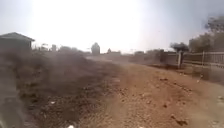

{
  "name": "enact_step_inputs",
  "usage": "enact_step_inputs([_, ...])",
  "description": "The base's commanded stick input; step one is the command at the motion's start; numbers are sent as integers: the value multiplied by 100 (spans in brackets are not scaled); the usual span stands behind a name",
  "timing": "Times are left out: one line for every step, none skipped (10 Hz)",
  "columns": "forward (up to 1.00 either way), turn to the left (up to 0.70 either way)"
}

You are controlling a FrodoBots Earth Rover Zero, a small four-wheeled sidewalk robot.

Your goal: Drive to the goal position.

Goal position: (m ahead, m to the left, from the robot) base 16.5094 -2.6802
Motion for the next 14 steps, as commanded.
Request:
enact_step_inputs([45,-27])
enact_step_inputs([45,-27])
enact_step_inputs([45,-27])
enact_step_inputs([45,-27])
enact_step_inputs([45,-27])
enact_step_inputs([45,-27])
enact_step_inputs([38,-30])
enact_step_inputs([18,-38])
enact_step_inputs([0,-45])
enact_step_inputs([0,-45])
enact_step_inputs([0,-45])
enact_step_inputs([0,0])
enact_step_inputs([0,0])
enact_step_inputs([0,0])
